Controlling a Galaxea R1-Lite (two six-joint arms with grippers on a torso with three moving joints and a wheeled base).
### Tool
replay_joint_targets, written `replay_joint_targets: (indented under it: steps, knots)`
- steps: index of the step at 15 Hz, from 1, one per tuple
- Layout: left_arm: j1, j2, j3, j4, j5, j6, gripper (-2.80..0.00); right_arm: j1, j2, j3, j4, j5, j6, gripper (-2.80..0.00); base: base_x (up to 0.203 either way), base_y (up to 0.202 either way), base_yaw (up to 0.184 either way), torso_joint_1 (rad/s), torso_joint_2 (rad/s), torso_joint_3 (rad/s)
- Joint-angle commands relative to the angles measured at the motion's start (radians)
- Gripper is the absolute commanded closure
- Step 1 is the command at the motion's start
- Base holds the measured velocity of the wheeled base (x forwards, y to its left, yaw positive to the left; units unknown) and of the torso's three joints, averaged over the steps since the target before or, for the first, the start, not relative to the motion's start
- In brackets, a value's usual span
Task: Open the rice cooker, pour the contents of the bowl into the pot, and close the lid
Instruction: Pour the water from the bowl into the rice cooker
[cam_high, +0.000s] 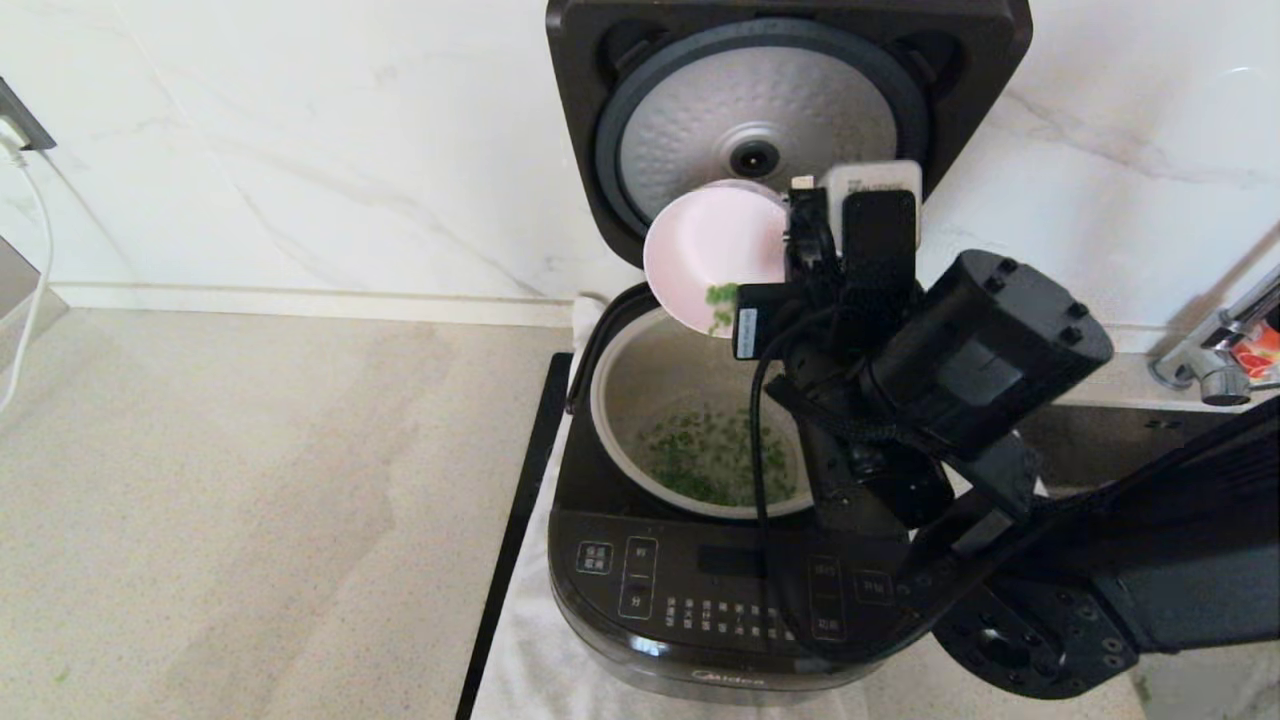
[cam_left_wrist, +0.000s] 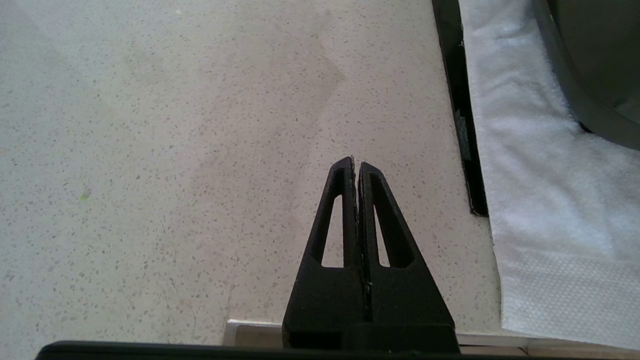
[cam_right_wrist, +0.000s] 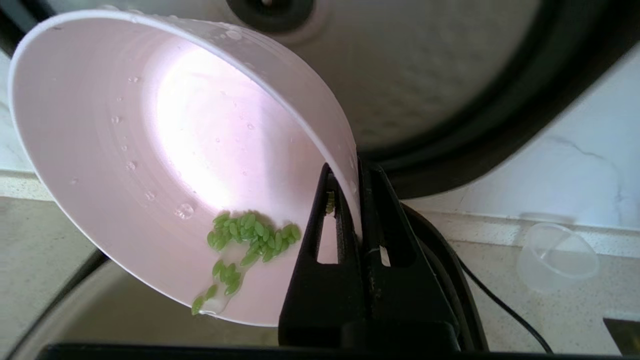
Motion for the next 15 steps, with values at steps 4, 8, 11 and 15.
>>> replay_joint_targets:
  steps: [4, 8, 11, 15]
  knots:
    - [0.000, -0.001, 0.000, 0.000, 0.000, 0.000, 0.00, 0.039, -0.094, -0.174, 0.504, -0.036, 0.192, 0.00, 0.000, 0.000, 0.000, 0.000, 0.00, 0.000]
    - [0.000, 0.000, 0.000, 0.000, 0.000, 0.000, 0.00, 0.049, -0.150, -0.324, 0.916, -0.029, 0.394, 0.00, 0.000, 0.000, 0.000, 0.000, 0.00, 0.000]
    - [0.000, -0.001, 0.000, 0.000, 0.000, 0.000, 0.00, 0.048, -0.196, -0.395, 1.232, 0.029, 0.552, 0.00, 0.000, 0.000, 0.000, 0.000, 0.00, 0.000]
    - [0.000, -0.001, 0.000, 0.000, 0.000, 0.000, 0.00, -0.018, -0.294, -0.470, 1.708, 0.277, 0.784, 0.00, 0.000, 0.000, 0.000, 0.000, 0.00, 0.000]
